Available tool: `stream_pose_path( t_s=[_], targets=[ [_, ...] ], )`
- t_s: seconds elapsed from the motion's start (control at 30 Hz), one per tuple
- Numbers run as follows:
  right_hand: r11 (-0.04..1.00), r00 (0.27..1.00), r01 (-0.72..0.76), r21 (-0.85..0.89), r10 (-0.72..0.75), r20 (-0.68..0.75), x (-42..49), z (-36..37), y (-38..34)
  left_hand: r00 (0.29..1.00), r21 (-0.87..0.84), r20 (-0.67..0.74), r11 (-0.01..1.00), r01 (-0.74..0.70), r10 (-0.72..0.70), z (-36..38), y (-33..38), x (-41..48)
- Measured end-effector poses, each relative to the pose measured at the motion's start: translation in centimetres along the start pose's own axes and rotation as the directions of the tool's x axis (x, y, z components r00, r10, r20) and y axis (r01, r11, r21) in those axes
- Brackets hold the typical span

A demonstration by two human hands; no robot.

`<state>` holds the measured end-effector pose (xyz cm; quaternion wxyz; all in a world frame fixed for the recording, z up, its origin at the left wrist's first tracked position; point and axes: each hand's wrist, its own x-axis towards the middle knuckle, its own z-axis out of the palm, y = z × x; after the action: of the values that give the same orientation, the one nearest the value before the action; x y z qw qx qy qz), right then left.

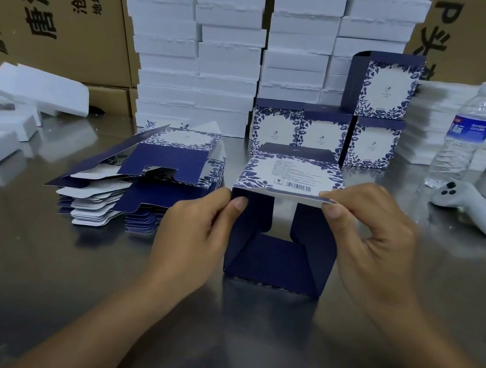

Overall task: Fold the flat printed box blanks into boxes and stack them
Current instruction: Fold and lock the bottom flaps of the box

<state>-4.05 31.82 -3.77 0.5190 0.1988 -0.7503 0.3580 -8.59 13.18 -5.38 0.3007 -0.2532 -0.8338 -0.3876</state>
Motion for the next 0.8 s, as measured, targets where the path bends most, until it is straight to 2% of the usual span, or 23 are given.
stream_pose_path(
  t_s=[0.23,0.33,0.53,0.7,0.8],
  targets=[
    [0.999,0.999,-0.030,-0.014,0.030,0.023,-0.1,0.0,0.4,0.998,-0.073,0.059,0.997,0.034,-0.030,0.3,-0.5,0.0],
    [0.999,0.999,-0.046,-0.004,0.046,0.028,-0.1,0.0,0.4,0.992,-0.009,0.123,0.999,0.032,-0.030,0.3,-1.0,0.1],
    [0.998,0.998,-0.057,-0.010,0.057,0.015,-0.2,-0.1,0.7,0.994,0.074,0.104,0.997,-0.036,0.028,0.4,-1.1,0.0],
    [0.999,0.999,-0.035,-0.012,0.036,0.019,-0.1,-0.1,1.0,0.995,0.034,0.096,0.999,-0.025,0.022,0.5,-1.1,0.0],
    [0.999,0.999,-0.032,-0.011,0.032,0.016,-0.1,-0.1,1.1,0.990,-0.002,0.140,1.000,0.016,-0.016,0.5,-1.4,0.0]
  ],
)
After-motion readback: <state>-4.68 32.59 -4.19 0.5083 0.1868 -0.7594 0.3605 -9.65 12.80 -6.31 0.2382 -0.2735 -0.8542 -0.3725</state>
